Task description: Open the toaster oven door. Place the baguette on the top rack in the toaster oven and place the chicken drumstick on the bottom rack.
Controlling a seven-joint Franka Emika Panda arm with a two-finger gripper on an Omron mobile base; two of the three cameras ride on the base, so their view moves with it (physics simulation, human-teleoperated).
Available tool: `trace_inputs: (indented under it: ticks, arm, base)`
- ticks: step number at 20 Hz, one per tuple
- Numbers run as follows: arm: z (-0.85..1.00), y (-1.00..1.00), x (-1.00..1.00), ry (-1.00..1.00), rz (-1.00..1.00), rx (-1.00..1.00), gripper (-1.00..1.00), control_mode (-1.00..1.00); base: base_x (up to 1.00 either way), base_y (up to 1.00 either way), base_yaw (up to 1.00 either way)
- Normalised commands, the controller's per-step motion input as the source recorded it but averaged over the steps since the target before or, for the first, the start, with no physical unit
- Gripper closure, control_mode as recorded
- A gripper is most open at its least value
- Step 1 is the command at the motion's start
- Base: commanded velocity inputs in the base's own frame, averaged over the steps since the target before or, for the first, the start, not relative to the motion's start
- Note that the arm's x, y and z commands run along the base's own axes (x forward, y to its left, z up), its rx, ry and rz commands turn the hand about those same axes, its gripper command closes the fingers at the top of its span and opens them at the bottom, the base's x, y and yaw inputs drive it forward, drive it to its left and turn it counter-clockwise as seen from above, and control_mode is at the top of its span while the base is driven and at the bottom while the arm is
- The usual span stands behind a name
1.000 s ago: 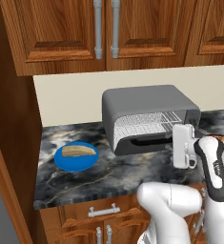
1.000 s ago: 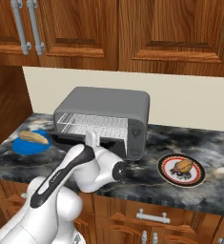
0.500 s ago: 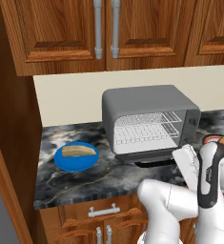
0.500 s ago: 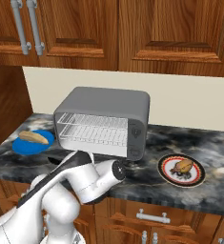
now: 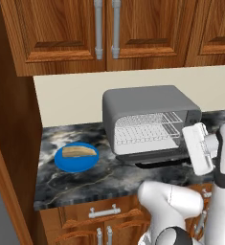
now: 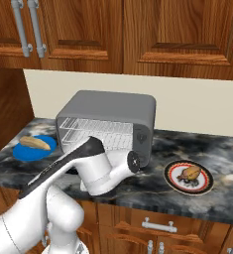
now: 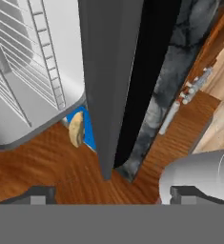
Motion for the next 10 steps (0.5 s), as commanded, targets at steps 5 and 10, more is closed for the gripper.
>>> trace_inputs:
  ticks: [5, 10]
  arm:
    - [0.05, -0.06, 1.00, 0.09, 0.00, 0.06, -1.00, -1.00]
    - [-0.97, -0.05, 0.67, -0.02, 0.00, -0.06, -1.00, -1.00]
  base:
    - [0.00, 0.00, 0.00]
    - [0.00, 0.00, 0.00]
